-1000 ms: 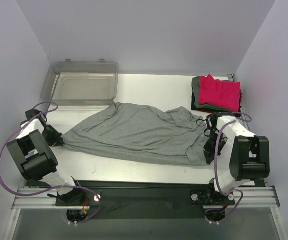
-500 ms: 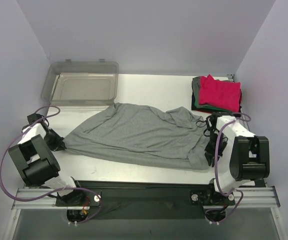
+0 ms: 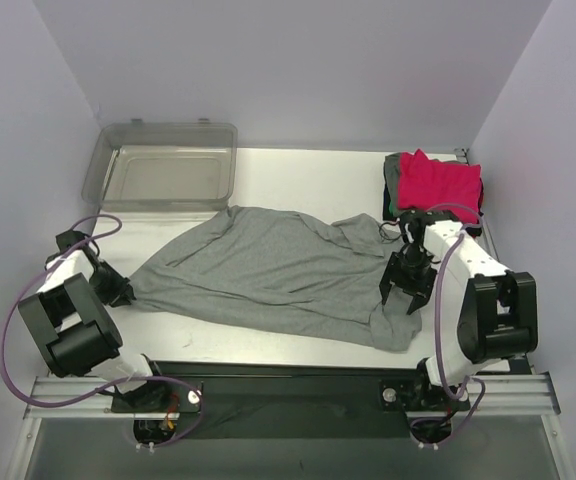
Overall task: Fold and stack the t-shirts
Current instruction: Fold the flattened tshirt in 1/3 of the way
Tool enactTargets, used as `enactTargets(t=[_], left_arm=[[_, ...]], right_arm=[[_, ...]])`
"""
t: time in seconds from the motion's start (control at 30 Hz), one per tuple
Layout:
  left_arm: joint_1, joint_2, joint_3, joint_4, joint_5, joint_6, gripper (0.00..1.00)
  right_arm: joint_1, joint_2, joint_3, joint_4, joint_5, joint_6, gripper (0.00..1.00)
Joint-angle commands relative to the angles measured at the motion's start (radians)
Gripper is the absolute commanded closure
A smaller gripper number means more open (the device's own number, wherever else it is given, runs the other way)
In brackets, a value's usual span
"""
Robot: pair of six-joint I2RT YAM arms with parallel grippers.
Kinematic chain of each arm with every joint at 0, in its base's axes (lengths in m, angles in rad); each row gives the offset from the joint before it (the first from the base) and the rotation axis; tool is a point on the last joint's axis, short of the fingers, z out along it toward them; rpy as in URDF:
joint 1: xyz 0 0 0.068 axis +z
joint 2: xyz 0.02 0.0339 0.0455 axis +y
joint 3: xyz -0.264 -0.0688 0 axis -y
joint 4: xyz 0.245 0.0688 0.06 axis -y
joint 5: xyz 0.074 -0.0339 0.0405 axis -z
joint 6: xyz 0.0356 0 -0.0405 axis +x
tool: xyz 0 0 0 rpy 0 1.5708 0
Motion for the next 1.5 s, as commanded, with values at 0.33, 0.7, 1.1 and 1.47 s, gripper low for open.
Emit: enactTargets(t=[0.33, 0.7, 1.1, 1.47], left_arm=[[-0.071, -0.166, 0.06, -0.045, -0.061, -0.025, 0.33], [-0.355, -0.141, -0.008, 0.124, -0.003, -0.191, 0.29], [-0.38, -0.062, -0.042, 0.178, 0.008, -0.188, 0.29], [-0.39, -0.086, -0.037, 0.174, 0.002, -0.165, 0.29]], right_arm=[[0.016, 0.083, -0.169, 0.057, -0.119, -0.052, 0.48], [0.002, 0.152, -0.215, 0.005, -0.034, -0.014, 0.94], [-0.116, 0.052, -0.223, -0.134, 0.116, 0.029, 1.0], [-0.018, 0.008, -0.068, -0.236, 0.147, 0.025, 0.46]])
